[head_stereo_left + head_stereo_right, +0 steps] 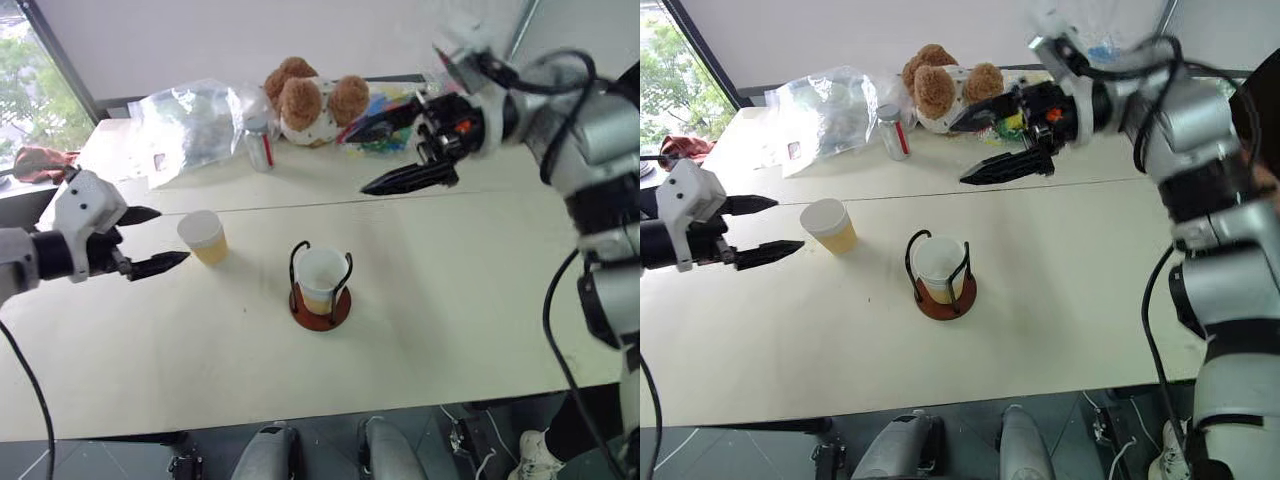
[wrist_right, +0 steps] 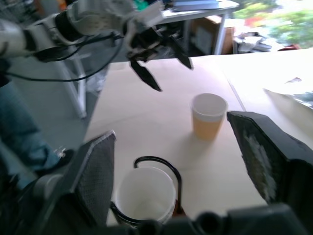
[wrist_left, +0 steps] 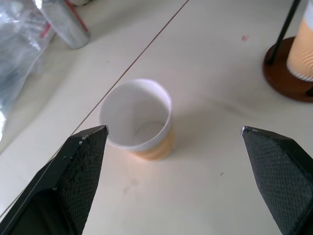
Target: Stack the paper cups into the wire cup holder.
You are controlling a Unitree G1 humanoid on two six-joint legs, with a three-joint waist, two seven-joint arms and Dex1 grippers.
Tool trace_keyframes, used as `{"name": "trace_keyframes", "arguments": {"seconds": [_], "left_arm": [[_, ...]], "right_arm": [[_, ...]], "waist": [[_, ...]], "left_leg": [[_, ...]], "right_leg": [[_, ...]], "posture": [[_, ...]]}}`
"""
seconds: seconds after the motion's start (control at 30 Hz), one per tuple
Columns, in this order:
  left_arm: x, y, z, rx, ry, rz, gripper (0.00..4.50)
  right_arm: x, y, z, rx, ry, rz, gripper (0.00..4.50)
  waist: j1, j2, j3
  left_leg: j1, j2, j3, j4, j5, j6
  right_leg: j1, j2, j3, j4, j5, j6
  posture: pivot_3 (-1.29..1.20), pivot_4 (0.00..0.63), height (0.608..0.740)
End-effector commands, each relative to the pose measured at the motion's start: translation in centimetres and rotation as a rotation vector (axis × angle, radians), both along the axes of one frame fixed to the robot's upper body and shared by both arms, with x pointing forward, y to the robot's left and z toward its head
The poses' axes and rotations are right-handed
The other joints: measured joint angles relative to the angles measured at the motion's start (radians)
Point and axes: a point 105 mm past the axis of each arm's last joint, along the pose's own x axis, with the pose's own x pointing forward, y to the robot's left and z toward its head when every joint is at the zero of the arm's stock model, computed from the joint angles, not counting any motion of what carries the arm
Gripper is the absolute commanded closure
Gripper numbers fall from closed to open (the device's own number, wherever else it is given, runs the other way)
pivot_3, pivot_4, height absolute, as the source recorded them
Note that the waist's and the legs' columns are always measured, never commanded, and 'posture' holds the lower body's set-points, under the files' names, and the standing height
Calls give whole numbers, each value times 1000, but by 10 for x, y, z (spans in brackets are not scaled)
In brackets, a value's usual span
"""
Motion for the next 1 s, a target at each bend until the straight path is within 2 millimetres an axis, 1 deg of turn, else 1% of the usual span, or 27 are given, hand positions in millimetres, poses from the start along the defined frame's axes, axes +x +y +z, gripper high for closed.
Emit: {"name": "trace_keyframes", "arguments": {"seconds": [0.03,0.13,0.23,0.47,0.57,0.7,0.83,0.9,0.93,0.97,1.0], "left_arm": [[4,4,12,50,-49,-40,0],[8,7,-2,146,9,-88,0],[18,3,-2,141,23,-118,0],[41,-8,-13,217,65,-209,0],[46,-13,-19,240,84,-260,0],[55,-21,-28,270,122,-324,0],[63,-27,-39,319,158,-378,0],[66,-28,-43,363,157,-400,0],[68,-28,-44,374,159,-409,521],[69,-29,-45,377,161,-417,784],[70,-30,-46,377,163,-424,1305]], "right_arm": [[-14,-3,1,55,-26,-64,550],[-26,-6,-21,60,39,-85,550],[-33,-6,-28,74,57,-110,550],[-48,-5,-29,39,30,-133,550],[-54,-3,-27,30,21,-117,550],[-59,-7,-20,0,-6,-113,550],[-72,-7,-20,-90,-41,-85,550],[-76,-6,-19,-103,-47,-73,550],[-77,-6,-17,-102,-49,-72,477],[-77,-6,-17,-102,-49,-72,477],[-77,-6,-16,-102,-50,-74,477]], "waist": [[4,0,0],[5,1,0],[5,0,0],[8,0,0],[7,-1,0],[6,-1,0],[8,-1,0],[7,-2,0],[7,-2,0],[6,-2,0],[5,-2,0]], "left_leg": [[0,0,1,1,-1,1],[0,0,2,1,-2,3],[0,0,2,1,-2,4],[0,0,3,3,-3,6],[0,0,3,4,-3,7],[0,0,4,4,-3,7],[0,0,3,5,-4,8],[0,0,3,5,-4,8],[0,0,3,5,-4,8],[0,0,3,6,-4,8],[0,0,3,6,-4,9]], "right_leg": [[0,0,0,0,0,0],[0,0,0,1,0,0],[0,2,0,1,0,0],[1,3,0,2,0,0],[1,4,-1,2,0,1],[2,4,-1,2,0,1],[3,4,-1,2,0,1],[3,4,-1,2,0,1],[3,4,-1,2,0,1],[3,4,-1,2,0,1],[3,4,-1,2,1,1]], "posture": [[0,150,740],[0,150,740],[0,150,740],[0,150,740],[0,150,740],[0,150,740],[0,150,740],[0,150,740],[0,150,740],[0,150,740],[0,150,740]]}}
